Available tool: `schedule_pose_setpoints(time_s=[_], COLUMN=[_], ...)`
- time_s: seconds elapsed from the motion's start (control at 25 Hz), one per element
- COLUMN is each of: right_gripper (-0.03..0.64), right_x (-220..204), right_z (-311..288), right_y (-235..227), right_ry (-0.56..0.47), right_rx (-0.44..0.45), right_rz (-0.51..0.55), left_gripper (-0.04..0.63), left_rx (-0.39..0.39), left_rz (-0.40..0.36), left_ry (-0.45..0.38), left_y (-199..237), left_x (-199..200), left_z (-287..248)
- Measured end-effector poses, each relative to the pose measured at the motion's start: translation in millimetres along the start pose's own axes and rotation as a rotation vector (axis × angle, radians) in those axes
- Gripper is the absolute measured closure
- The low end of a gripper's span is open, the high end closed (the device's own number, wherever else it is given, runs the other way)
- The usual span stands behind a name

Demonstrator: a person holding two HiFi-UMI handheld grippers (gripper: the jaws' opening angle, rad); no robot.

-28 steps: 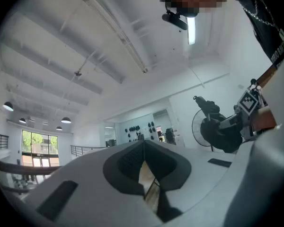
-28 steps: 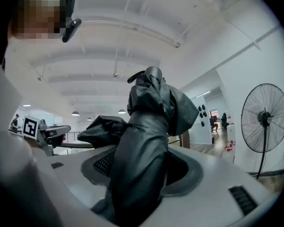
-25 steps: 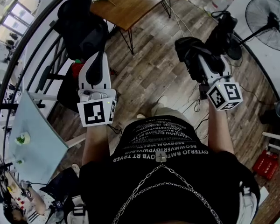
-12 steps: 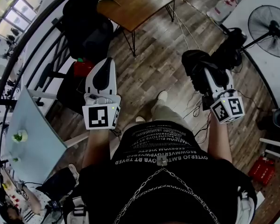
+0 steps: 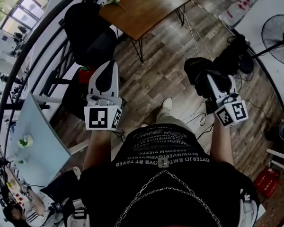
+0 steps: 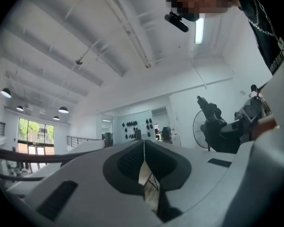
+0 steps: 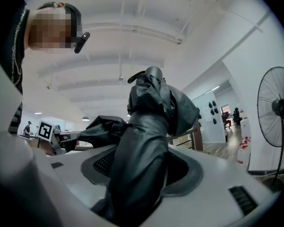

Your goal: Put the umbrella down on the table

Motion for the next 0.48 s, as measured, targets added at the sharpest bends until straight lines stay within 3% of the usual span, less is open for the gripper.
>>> schedule_pose_setpoints(time_s=[0.12, 0.36, 0.48], right_gripper=[0.349, 0.35, 0.35], right_x=[-2.7, -0.3, 1.0], right_z=[-23.6, -67.2, -84.2], right_y=[-18.4, -55.5, -70.3], right_ry=[0.008, 0.007, 0.027], right_rx=[0.026, 0.065, 0.074], right_rz=[0.003, -0.015, 0.01], left_gripper=[0.565, 0.565, 0.565], left_rx=[0.048, 0.056, 0.047], left_rz=[0.011, -0.142, -0.119], left_ry=[0.027, -0.04, -0.045], left_y=[10.2, -7.4, -14.2], left_x=[-5.4, 5.7, 10.4], left_z=[-27.4, -85.2, -110.2])
Point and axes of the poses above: the fingertips, and each gripper's own axes: z backward along the fingers, y to its left, x out of its top, the point moved 1 cm from there along z, backward along the fingers, and after that the axes turned 2 degrees about z, right-handed, at the moved point
